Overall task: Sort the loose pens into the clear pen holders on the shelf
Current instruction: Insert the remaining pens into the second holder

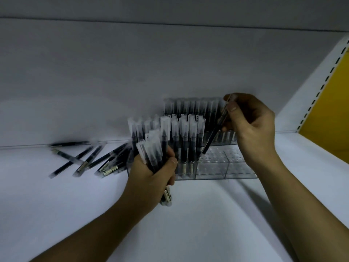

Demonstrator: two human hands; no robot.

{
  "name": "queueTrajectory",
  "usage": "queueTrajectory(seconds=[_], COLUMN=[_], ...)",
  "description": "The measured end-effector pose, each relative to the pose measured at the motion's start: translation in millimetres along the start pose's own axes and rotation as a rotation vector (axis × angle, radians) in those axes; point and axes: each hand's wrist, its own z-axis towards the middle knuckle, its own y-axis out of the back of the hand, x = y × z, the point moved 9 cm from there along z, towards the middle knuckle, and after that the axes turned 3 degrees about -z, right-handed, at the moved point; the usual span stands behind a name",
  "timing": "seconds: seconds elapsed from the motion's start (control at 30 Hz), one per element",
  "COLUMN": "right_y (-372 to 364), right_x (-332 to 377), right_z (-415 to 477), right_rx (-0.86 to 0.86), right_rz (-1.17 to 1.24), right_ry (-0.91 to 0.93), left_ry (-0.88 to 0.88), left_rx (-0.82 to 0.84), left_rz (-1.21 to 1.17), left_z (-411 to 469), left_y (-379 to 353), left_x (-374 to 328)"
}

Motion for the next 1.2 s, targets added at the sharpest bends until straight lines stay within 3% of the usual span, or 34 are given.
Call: queueTrajectory(seconds=[0.3,1.0,1.2], right_y=[-17,-37,-35], right_x=[9,15,23], right_z=[-12,-25,-26], right_rx=[0.114,0.321,0.234], right_rz=[-0.124,-0.344,-0.365], right_ry=[0.114,0.24,0.29], left_ry=[0.014,0.032,0.038], left_rx=[0.08,0.082,0.102], left_rz=[0.005,0.09,0.089], left_z=[-2,-4,-6], left_y=[-6,-7,-12], left_x=[-4,-8,-13])
